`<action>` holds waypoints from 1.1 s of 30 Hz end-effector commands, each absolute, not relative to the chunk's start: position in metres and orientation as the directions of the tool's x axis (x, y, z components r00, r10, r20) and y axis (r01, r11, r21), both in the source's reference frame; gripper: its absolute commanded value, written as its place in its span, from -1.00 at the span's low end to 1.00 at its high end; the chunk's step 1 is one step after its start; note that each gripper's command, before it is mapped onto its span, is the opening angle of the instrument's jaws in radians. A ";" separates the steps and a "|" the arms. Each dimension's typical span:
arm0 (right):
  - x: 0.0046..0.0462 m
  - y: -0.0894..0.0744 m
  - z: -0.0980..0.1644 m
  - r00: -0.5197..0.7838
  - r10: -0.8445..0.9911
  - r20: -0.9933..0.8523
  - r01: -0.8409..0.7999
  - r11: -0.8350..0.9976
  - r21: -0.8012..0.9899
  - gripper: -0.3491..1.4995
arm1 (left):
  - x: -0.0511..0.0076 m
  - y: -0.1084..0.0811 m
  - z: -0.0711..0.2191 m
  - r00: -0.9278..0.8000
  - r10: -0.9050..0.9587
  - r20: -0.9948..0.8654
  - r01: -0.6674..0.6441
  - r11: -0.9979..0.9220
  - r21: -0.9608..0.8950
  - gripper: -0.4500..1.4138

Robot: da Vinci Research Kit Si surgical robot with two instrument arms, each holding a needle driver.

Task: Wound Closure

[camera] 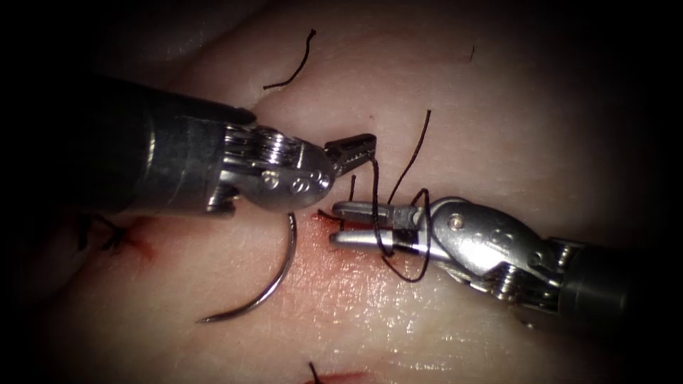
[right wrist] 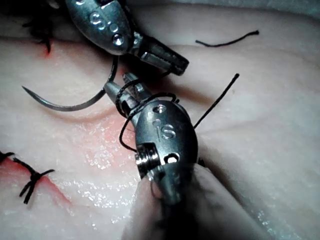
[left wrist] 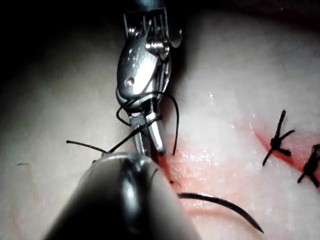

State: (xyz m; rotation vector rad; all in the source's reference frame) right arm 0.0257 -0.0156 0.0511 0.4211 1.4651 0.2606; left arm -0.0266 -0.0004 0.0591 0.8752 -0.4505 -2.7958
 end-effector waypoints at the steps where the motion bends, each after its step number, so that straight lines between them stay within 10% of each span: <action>1: 0.0264 -0.015 0.052 0.061 0.436 -0.898 0.100 0.892 0.440 -0.47 | -0.0271 0.000 0.060 -0.803 -0.267 -0.534 0.091 -0.939 0.332 -1.00; 15: 0.0260 -0.013 0.051 -0.194 0.497 -0.846 0.072 0.867 0.493 -0.06 | -0.0269 -0.003 0.061 -0.738 -0.303 -0.603 0.116 -0.937 0.329 -1.00; 33: 0.0241 -0.012 0.054 -0.082 0.491 -0.868 -0.256 0.831 0.494 -0.04 | -0.0261 -0.008 0.061 -0.768 -0.256 -0.587 0.066 -0.943 0.325 -1.00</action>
